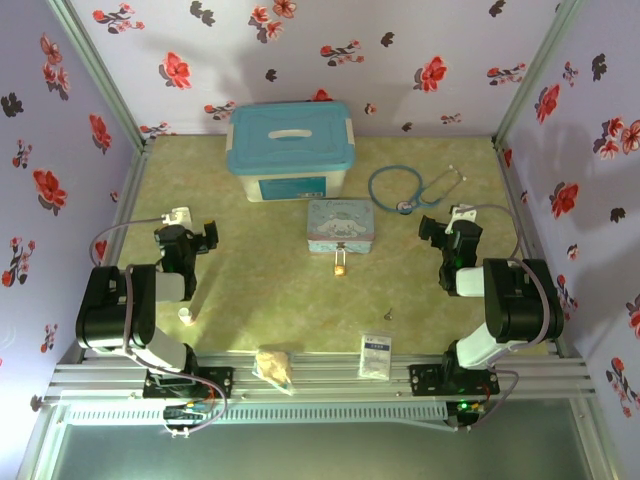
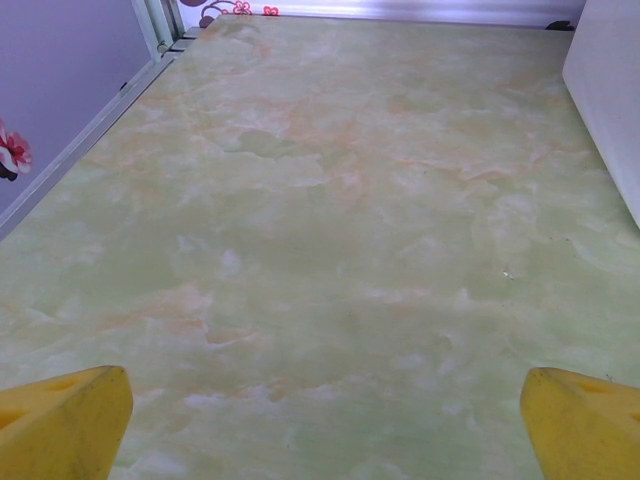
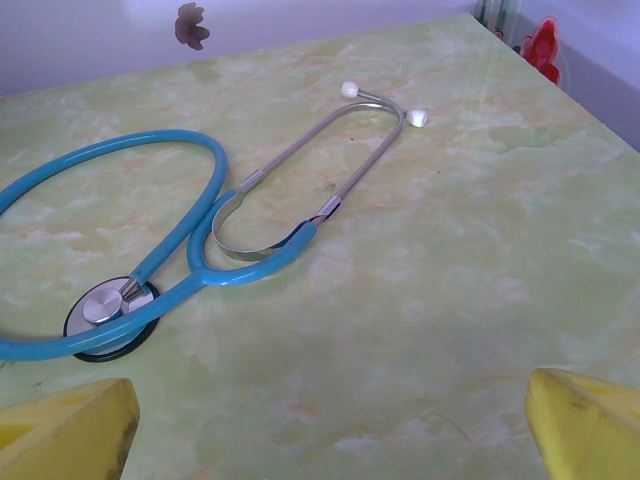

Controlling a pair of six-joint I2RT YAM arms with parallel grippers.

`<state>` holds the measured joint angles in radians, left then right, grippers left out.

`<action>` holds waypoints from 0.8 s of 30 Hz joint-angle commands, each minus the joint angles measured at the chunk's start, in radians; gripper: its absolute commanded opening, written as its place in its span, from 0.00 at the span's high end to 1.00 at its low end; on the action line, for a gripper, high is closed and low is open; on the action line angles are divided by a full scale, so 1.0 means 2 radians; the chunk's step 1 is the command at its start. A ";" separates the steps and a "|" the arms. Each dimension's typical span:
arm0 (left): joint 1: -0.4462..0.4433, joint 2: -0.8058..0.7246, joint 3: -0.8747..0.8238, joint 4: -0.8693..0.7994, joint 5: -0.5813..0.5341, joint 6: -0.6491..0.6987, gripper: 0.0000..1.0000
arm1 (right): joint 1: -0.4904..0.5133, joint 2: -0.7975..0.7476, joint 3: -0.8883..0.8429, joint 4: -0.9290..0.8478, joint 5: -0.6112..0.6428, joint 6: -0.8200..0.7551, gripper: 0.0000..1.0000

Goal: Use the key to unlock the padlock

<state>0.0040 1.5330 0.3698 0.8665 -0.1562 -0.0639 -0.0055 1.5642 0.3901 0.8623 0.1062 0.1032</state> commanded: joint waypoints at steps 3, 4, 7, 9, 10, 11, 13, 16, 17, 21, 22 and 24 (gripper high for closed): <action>-0.002 -0.083 -0.002 -0.034 -0.022 0.004 0.00 | 0.004 -0.040 0.004 -0.022 -0.001 -0.013 0.01; -0.002 -0.100 0.002 -0.054 -0.020 0.005 0.00 | 0.004 -0.052 0.004 -0.032 0.004 -0.012 0.01; -0.003 -0.152 0.004 -0.088 -0.021 -0.012 0.00 | 0.006 -0.096 0.004 -0.072 0.011 -0.010 0.01; -0.003 -0.185 0.008 -0.103 -0.021 -0.047 0.00 | 0.006 -0.137 0.013 -0.128 0.022 0.013 0.01; -0.003 -0.199 0.013 -0.115 -0.020 -0.080 0.00 | 0.005 -0.158 0.024 -0.172 0.034 0.046 0.01; -0.003 -0.210 0.018 -0.126 -0.014 -0.120 0.00 | 0.004 -0.176 0.043 -0.223 0.038 0.080 0.01; -0.002 -0.224 0.025 -0.144 0.030 -0.181 0.00 | 0.000 -0.198 0.082 -0.327 0.045 0.158 0.01; -0.002 -0.232 0.030 -0.157 0.131 -0.239 0.00 | -0.010 -0.207 0.112 -0.406 -0.061 0.186 0.01; -0.002 -0.236 0.033 -0.171 0.152 -0.264 0.00 | -0.010 -0.209 0.122 -0.434 -0.088 0.196 0.01; -0.034 -0.243 0.053 -0.257 0.202 -0.313 0.00 | 0.023 -0.223 0.136 -0.531 -0.136 0.214 0.03; -0.056 -0.246 0.061 -0.292 0.200 -0.301 0.00 | 0.045 -0.227 0.141 -0.561 -0.125 0.213 0.04; -0.096 -0.252 0.076 -0.350 0.187 -0.292 0.00 | 0.091 -0.232 0.151 -0.622 -0.094 0.208 0.06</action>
<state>-0.1158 1.0607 0.4686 0.3618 0.1528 -0.6018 0.0853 1.1225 0.6529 -0.1097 -0.0711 0.4828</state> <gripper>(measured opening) 0.997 0.944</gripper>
